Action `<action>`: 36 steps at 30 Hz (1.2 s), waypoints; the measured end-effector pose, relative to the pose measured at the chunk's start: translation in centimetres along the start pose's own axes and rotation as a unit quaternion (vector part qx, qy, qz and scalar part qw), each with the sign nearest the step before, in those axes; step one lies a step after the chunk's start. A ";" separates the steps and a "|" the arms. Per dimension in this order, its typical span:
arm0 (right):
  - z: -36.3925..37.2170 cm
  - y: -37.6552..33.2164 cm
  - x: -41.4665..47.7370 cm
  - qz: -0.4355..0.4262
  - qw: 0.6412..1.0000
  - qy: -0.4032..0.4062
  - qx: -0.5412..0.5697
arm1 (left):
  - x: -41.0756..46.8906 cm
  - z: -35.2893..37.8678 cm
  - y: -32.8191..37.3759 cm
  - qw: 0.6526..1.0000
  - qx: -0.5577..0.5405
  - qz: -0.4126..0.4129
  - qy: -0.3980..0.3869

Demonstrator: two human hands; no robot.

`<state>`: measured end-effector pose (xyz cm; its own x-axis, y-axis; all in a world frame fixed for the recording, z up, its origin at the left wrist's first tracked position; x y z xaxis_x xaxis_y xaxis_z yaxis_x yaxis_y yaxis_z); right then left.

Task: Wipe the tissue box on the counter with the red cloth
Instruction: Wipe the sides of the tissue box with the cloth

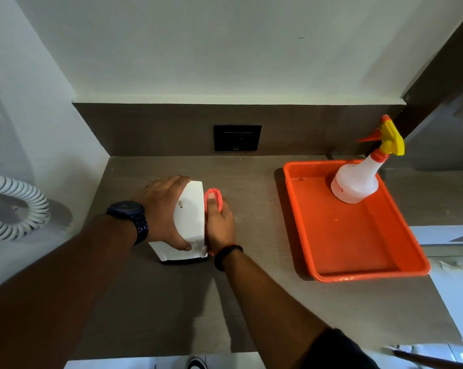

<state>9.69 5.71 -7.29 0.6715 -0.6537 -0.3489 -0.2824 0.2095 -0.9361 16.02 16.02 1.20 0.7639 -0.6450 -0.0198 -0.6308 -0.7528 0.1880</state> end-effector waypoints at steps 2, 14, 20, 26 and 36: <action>-0.6 0.6 -1.3 -0.011 1.000 0.014 0.008 | 0.0 0.0 -0.1 1.000 -0.003 -0.002 0.002; -0.9 -1.4 1.1 0.014 1.000 0.005 -0.022 | 0.6 0.0 0.3 1.000 0.010 0.009 -0.012; -4.4 -0.3 0.3 0.145 0.987 0.017 0.069 | 2.1 0.0 1.8 0.999 0.015 0.032 -0.016; -5.3 -8.5 -0.3 -0.045 0.995 0.033 0.083 | 1.2 0.0 0.5 0.999 -0.045 -0.018 -0.020; 3.1 -9.9 -3.0 -0.464 0.738 -0.092 -0.481 | -1.3 -0.2 -3.4 0.960 -0.254 -0.111 0.039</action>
<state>12.60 7.88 2.93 0.9384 -0.0638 0.3395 0.0600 -0.9377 -0.3421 17.23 19.50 0.82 0.8923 -0.4491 -0.0448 -0.3187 -0.6972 0.6422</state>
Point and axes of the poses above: each hand's wrist, its own x-axis towards the middle knuckle, its own z-axis out of the palm, y = z × x, the point moved 6 cm from there along x, towards the middle knuckle, and after that the axes turned 12 degrees about y, right-handed, at the moved point
